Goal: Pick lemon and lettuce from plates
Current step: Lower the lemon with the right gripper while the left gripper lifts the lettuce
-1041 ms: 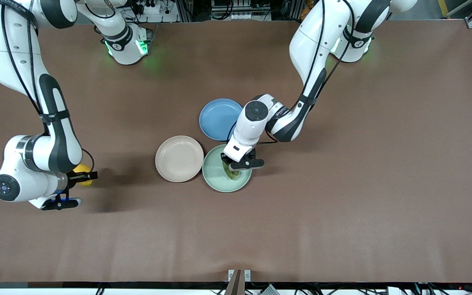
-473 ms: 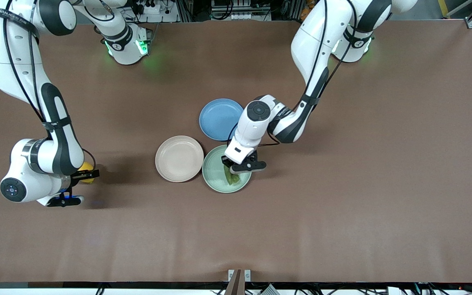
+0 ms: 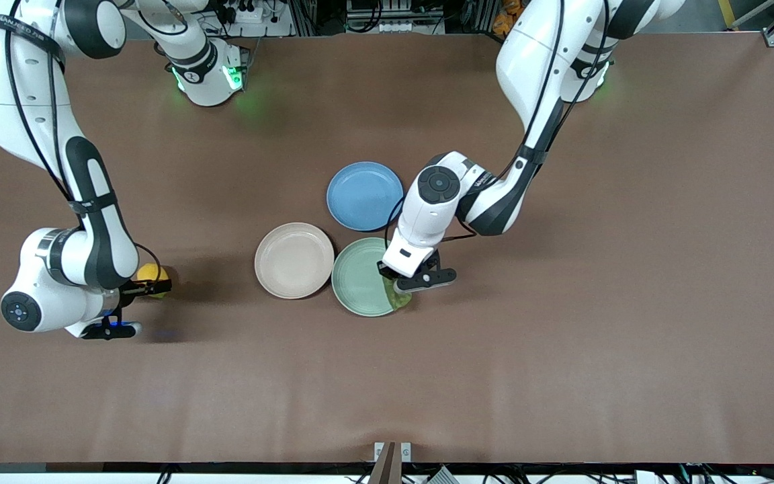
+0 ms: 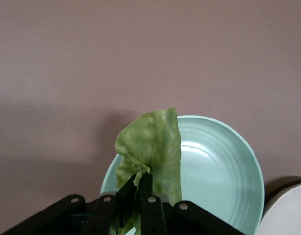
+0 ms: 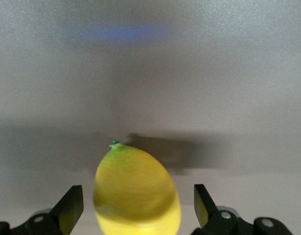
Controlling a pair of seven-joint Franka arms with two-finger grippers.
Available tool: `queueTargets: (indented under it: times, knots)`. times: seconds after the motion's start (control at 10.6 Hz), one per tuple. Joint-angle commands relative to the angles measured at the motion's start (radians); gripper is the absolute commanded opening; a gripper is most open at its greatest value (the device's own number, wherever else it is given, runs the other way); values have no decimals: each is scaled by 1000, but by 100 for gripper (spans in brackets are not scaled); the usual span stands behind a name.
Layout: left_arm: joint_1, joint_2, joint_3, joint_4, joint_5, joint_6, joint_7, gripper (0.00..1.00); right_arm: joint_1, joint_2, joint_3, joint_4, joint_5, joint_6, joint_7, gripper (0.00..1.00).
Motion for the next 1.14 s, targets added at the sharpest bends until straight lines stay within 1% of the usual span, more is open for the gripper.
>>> queueTargets:
  times: [0.0,0.28,0.38,0.47,0.66,0.76,0.95,1.04]
  knots:
    - [22,-85,5,-50,-4,-144,82,0,-18,-7,11,9,20,-9,-4,100]
    - [95,-212,-1,-195,-5,-178,249,0,-16,-20,11,32,17,-10,-5,100]
    - [117,-244,-1,-243,-5,-178,303,0,-9,-24,11,43,12,-27,-5,100]
    - [144,-272,-2,-280,-5,-183,355,0,-10,-27,11,78,12,-61,-5,100]
    - [206,-304,-2,-293,-7,-331,503,0,-7,-30,12,161,11,-172,-5,100]
    - [235,-323,-2,-299,-7,-370,528,0,-6,-30,12,196,9,-206,-1,100]
    - [289,-335,-1,-300,-5,-422,551,0,-6,-43,12,215,9,-225,1,100]
    - [303,-347,2,-302,-2,-454,561,0,-6,-81,14,215,6,-225,2,100]
